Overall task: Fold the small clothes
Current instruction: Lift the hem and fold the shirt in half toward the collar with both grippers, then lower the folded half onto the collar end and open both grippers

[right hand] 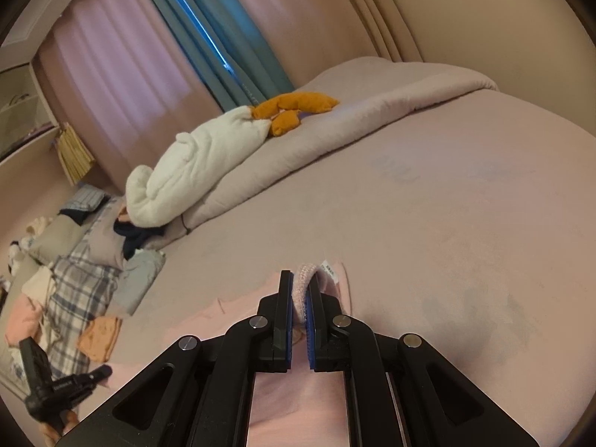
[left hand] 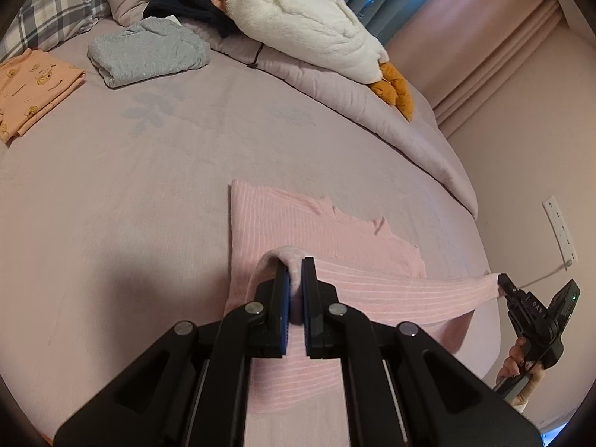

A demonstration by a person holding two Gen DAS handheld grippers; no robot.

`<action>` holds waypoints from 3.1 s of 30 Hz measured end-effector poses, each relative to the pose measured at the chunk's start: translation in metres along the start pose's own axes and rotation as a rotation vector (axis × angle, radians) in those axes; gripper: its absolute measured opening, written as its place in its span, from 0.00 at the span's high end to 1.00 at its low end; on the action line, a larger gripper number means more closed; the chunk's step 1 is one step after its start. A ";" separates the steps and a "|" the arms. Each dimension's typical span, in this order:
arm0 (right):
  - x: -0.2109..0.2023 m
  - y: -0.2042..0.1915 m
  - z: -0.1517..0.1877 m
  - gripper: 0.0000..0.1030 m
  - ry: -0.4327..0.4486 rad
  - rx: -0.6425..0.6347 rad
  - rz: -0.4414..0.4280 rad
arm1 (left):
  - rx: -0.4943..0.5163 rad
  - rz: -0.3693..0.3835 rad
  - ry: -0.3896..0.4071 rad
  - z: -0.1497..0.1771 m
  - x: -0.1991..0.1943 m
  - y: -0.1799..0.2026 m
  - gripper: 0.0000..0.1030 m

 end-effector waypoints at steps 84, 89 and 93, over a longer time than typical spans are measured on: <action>0.016 0.068 0.057 0.95 -0.266 0.030 0.190 | 0.040 -0.021 -0.197 0.090 0.036 -0.020 0.94; 0.022 0.080 0.062 0.95 -0.286 0.040 0.218 | 0.036 -0.034 -0.233 0.099 0.048 -0.025 0.92; 0.041 0.082 0.071 0.95 -0.304 0.029 0.267 | 0.012 -0.027 -0.238 0.100 0.060 -0.029 0.89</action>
Point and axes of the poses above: each gripper's, at about its wrist camera, not at the fingertips, and x roughly the way its jaws point, y to its right, z to its underside, the point moved 3 cm from there along x, roughly the way its jaws point, and after that the axes turned 8 degrees about x, right-handed, at the moved point
